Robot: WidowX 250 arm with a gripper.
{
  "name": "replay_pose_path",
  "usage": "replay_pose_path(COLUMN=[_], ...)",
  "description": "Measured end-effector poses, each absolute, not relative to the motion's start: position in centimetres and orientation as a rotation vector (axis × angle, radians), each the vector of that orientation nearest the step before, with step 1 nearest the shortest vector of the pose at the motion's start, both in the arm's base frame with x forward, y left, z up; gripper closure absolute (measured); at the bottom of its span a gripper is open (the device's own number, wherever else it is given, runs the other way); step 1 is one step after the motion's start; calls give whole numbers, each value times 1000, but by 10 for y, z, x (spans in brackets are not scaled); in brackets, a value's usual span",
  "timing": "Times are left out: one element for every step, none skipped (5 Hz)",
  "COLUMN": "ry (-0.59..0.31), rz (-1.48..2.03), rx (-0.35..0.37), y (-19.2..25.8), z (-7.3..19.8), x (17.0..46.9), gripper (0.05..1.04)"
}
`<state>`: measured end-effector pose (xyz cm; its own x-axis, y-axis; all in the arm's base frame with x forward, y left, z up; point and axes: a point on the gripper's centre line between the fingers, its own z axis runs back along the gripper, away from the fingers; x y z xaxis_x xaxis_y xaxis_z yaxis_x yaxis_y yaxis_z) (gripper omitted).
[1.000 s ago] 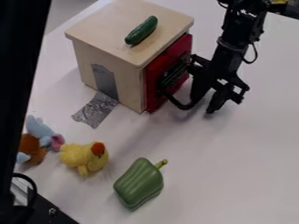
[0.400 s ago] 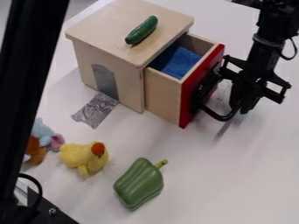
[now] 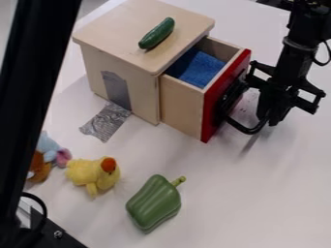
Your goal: Open the drawer..
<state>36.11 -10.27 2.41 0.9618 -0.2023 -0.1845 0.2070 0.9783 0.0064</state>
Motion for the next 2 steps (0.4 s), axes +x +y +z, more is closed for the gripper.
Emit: replay_pose_path(ry=[122, -22], rz=[-234, -233], rx=[52, 38], y=[-110, -117], z=[42, 105], x=[365, 371], gripper=[638, 349])
